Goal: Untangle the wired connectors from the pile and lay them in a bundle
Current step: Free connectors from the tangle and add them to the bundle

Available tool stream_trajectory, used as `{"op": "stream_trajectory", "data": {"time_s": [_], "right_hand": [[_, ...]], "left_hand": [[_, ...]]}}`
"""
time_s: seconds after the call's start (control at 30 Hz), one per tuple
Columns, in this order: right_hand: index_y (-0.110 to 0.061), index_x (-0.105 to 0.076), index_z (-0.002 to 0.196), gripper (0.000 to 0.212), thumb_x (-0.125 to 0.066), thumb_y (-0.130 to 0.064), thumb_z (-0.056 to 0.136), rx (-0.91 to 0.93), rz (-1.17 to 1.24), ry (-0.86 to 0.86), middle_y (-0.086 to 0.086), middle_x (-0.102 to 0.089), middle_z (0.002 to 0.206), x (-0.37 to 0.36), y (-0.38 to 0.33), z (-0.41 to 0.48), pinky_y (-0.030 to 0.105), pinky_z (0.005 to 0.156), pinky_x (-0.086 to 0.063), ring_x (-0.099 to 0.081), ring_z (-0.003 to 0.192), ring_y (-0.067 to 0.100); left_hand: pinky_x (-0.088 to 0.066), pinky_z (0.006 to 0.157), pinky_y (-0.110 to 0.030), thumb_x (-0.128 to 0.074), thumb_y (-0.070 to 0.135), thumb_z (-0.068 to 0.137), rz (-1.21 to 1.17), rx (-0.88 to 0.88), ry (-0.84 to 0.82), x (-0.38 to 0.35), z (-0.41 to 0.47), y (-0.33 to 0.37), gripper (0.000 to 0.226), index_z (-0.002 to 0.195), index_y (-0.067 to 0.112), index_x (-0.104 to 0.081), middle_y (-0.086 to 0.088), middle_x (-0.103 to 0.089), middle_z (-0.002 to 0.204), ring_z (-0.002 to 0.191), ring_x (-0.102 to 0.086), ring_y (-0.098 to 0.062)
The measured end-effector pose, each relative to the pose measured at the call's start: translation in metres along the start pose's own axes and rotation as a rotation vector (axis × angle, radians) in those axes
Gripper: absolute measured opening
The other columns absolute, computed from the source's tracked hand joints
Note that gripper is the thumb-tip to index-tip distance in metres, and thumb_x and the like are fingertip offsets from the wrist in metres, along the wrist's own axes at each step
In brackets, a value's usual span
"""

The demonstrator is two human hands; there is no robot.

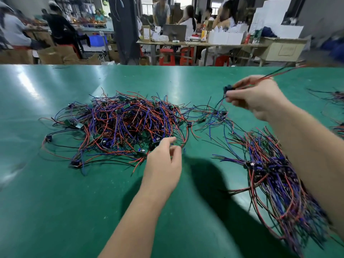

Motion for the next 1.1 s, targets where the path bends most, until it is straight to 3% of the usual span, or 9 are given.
{"op": "stream_trajectory", "data": {"time_s": [0.07,0.13,0.2,0.3,0.47,0.57,0.73,0.97,1.1], "right_hand": [[-0.009,-0.056,0.082,0.022,-0.071,0.007,0.077,0.024,0.009,0.056,0.021,-0.067,0.082,0.001,-0.006,0.035,0.02,0.051,-0.054,-0.066,0.052,0.013],[-0.005,-0.057,0.104,0.028,-0.07,0.003,0.08,-0.043,-0.068,0.044,0.025,-0.065,0.101,-0.002,0.003,0.059,0.022,0.058,-0.055,-0.066,0.064,0.017],[0.0,-0.05,0.125,0.049,-0.071,-0.004,0.081,-0.247,-0.257,-0.034,0.023,-0.061,0.116,-0.004,0.021,0.067,0.027,0.068,-0.056,-0.066,0.085,0.023],[0.004,-0.05,0.126,0.05,-0.07,-0.008,0.082,-0.483,-0.477,-0.151,0.022,-0.056,0.125,-0.003,0.042,0.058,0.034,0.088,-0.054,-0.064,0.099,0.03],[-0.004,-0.054,0.128,0.048,-0.07,-0.005,0.082,-0.329,-0.588,-0.175,0.018,-0.06,0.117,0.004,0.05,0.017,0.036,0.084,-0.055,-0.062,0.103,0.031],[-0.012,-0.064,0.115,0.032,-0.069,-0.009,0.083,-0.175,-0.552,-0.23,0.012,-0.068,0.104,0.0,0.05,-0.032,0.039,0.088,-0.054,-0.065,0.1,0.028],[-0.017,-0.071,0.091,0.013,-0.067,-0.007,0.084,-0.113,-0.363,-0.365,0.007,-0.074,0.082,-0.014,0.065,-0.108,0.025,0.067,-0.053,-0.066,0.072,0.013],[-0.012,-0.069,0.084,0.022,-0.056,0.006,0.087,-0.128,-0.08,-0.246,0.005,-0.073,0.07,-0.028,0.099,-0.133,0.018,0.059,-0.051,-0.067,0.063,0.014],[-0.014,-0.07,0.083,0.024,-0.056,0.005,0.085,-0.1,-0.078,-0.236,0.006,-0.072,0.07,-0.023,0.104,-0.133,0.017,0.058,-0.05,-0.067,0.062,0.014]], "left_hand": [[-0.04,0.086,-0.024,-0.051,0.019,0.094,0.125,0.021,0.046,0.008,0.004,-0.006,0.028,0.121,0.019,-0.058,0.0,-0.065,0.11,0.098,-0.057,-0.018],[-0.037,0.099,-0.032,-0.049,0.018,0.095,0.238,0.058,0.036,0.012,0.007,-0.012,0.032,0.126,0.018,-0.055,-0.003,-0.057,0.125,0.114,-0.05,-0.021],[-0.035,0.1,-0.035,-0.047,0.021,0.096,0.351,0.113,0.021,0.013,0.007,-0.017,0.036,0.131,0.021,-0.05,-0.001,-0.05,0.132,0.121,-0.043,-0.023],[-0.032,0.103,-0.038,-0.046,0.024,0.096,0.514,0.174,0.015,0.014,0.005,-0.025,0.042,0.138,0.026,-0.042,-0.003,-0.04,0.142,0.128,-0.034,-0.026],[-0.011,0.114,-0.047,-0.043,0.025,0.095,0.697,0.322,-0.1,0.015,0.005,-0.044,0.05,0.142,0.036,-0.032,-0.01,-0.026,0.153,0.14,-0.018,-0.03],[-0.015,0.11,-0.046,-0.047,0.031,0.096,0.76,0.316,-0.083,0.017,0.008,-0.048,0.037,0.132,0.039,-0.046,-0.002,-0.038,0.144,0.132,-0.029,-0.027],[-0.025,0.094,-0.04,-0.053,0.029,0.094,0.679,0.268,0.054,0.026,0.013,-0.044,0.02,0.105,0.041,-0.064,0.005,-0.054,0.114,0.109,-0.047,-0.022],[-0.034,0.083,-0.036,-0.059,0.014,0.09,0.388,-0.092,0.36,0.032,0.007,-0.012,0.024,0.112,0.024,-0.06,0.003,-0.065,0.102,0.094,-0.06,-0.023],[-0.035,0.096,-0.042,-0.059,0.036,0.088,0.648,0.115,0.147,0.021,0.01,-0.031,0.048,0.134,0.027,-0.047,-0.004,-0.051,0.129,0.118,-0.044,-0.028]]}}
Point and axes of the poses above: each hand's wrist, its own z-axis towards the middle knuckle, its own x-axis out of the back of the hand, y = z × x, the point moved 4 cm from there along z, towards the middle knuckle
